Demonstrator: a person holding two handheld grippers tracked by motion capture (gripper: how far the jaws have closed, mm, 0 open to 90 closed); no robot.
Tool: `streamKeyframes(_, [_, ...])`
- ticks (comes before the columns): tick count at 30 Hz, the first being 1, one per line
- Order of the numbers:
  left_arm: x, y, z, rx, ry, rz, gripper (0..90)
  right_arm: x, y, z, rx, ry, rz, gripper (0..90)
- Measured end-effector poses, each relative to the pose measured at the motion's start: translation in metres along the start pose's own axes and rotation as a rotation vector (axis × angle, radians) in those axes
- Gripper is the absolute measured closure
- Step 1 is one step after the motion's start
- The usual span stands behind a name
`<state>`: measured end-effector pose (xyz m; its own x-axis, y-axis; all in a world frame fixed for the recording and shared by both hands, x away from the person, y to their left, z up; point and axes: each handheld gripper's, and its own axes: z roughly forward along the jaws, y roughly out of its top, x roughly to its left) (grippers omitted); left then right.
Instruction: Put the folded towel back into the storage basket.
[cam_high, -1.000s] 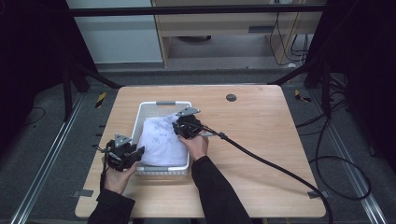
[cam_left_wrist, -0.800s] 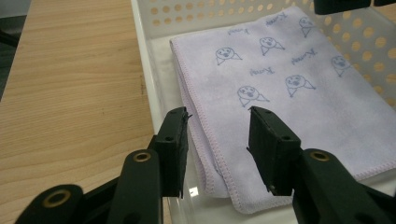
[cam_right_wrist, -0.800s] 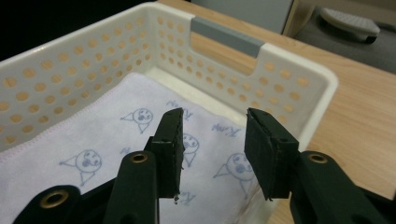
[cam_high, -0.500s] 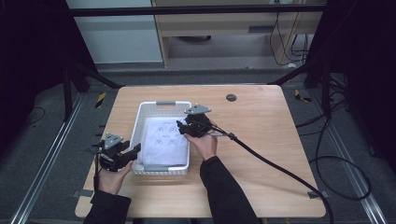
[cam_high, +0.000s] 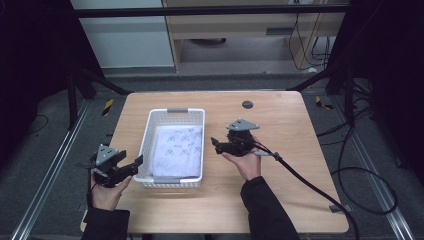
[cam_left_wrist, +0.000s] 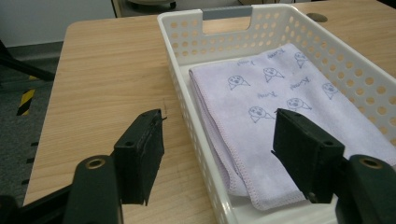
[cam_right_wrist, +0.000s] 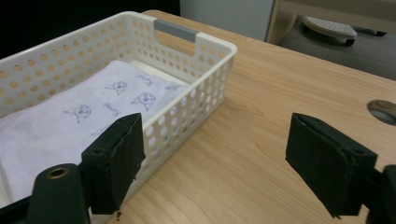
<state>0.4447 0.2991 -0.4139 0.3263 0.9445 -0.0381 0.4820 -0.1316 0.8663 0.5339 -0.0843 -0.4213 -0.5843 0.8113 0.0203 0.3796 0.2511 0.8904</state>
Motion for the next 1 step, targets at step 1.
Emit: streamKeyframes(1, [0.0009, -0.0006, -0.0006, -0.003, -0.002, -0.004, 31.3, -0.0032, -0.0031, -0.0044, -0.003, -0.001, 0.003, 19.4])
